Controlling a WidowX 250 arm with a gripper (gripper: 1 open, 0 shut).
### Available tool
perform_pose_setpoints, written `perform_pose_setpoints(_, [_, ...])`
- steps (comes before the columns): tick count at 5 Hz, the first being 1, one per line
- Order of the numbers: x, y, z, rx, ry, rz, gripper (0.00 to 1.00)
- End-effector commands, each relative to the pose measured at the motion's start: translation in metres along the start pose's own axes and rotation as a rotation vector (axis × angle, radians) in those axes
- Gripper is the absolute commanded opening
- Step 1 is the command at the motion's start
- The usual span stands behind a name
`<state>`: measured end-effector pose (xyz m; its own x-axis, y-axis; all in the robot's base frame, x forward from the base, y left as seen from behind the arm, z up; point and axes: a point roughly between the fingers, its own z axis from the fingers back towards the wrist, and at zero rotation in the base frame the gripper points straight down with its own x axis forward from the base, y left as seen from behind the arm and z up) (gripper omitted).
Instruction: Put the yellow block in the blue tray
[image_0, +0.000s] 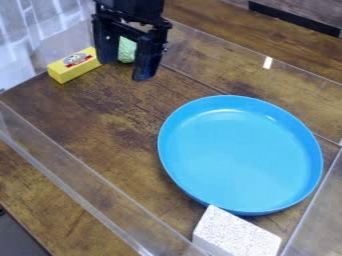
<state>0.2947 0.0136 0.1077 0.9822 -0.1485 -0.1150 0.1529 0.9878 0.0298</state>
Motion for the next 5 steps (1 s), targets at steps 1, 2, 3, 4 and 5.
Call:
perform_pose_setpoints(1, [0.0,0.01,0.006,0.019,-0.032,-0.009,1.0])
perform_pose_setpoints(2, [0.005,0.018,0.003,0.034,-0.046,-0.033,1.0])
perform_pose_setpoints(3, [0.009,0.027,0.002,0.053,-0.066,-0.058,1.0])
perform_pose_setpoints(4, [0.015,0.034,-0.001,0.073,-0.085,-0.098,1.0])
perform_pose_setpoints(5, [0.023,0.039,-0.005,0.092,-0.102,-0.147,1.0])
